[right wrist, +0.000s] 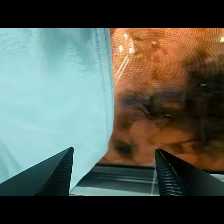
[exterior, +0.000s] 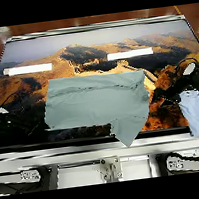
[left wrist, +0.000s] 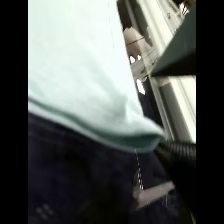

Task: Fold the shirts.

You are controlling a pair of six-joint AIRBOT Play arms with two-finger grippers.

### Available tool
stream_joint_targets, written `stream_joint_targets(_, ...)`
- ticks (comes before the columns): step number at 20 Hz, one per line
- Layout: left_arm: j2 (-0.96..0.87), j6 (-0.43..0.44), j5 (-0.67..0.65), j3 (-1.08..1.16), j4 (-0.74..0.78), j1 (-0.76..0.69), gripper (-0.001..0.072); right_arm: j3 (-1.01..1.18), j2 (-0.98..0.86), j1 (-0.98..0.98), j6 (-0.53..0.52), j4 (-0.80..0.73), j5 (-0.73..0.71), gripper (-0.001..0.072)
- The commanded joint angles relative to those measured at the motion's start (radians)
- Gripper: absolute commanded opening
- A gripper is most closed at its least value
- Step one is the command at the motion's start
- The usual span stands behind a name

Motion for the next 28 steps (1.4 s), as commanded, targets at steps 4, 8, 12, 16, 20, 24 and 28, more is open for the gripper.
stream_joint_targets(4,0.001,-0.048,0.133,-0.01,-0.022,-0.032,0.0036,-0.019,0.004,-0.002,0.0,-0.052,0.061,0.0632)
stream_joint_targets(8,0.008,-0.024,0.113,-0.01,-0.023,-0.032,0.0035,-0.214,0.101,0.0,-0.028,0.025,0.015,0.0632)
stream_joint_targets(12,0.023,0.03,0.094,-0.01,-0.063,-0.032,0.0035,-0.451,0.211,0.003,-0.031,0.182,-0.15,0.0632)
stream_joint_targets(16,0.028,0.028,0.083,-0.01,-0.063,-0.032,0.0035,-0.546,0.214,0.14,-0.024,0.258,-0.314,0.0632)
stream_joint_targets(20,0.037,0.031,0.079,-0.009,-0.063,-0.032,0.0034,-0.548,0.214,0.202,0.074,0.249,-0.444,0.0553)
stream_joint_targets(24,0.037,0.042,0.087,0.025,-0.051,-0.032,0.0034,-0.539,0.215,0.198,0.079,0.274,-0.375,0.0106)
stream_joint_targets(28,0.048,0.041,0.05,0.126,-0.052,-0.033,0.0034,-0.413,0.226,0.198,-0.002,0.306,-0.267,0.0063)
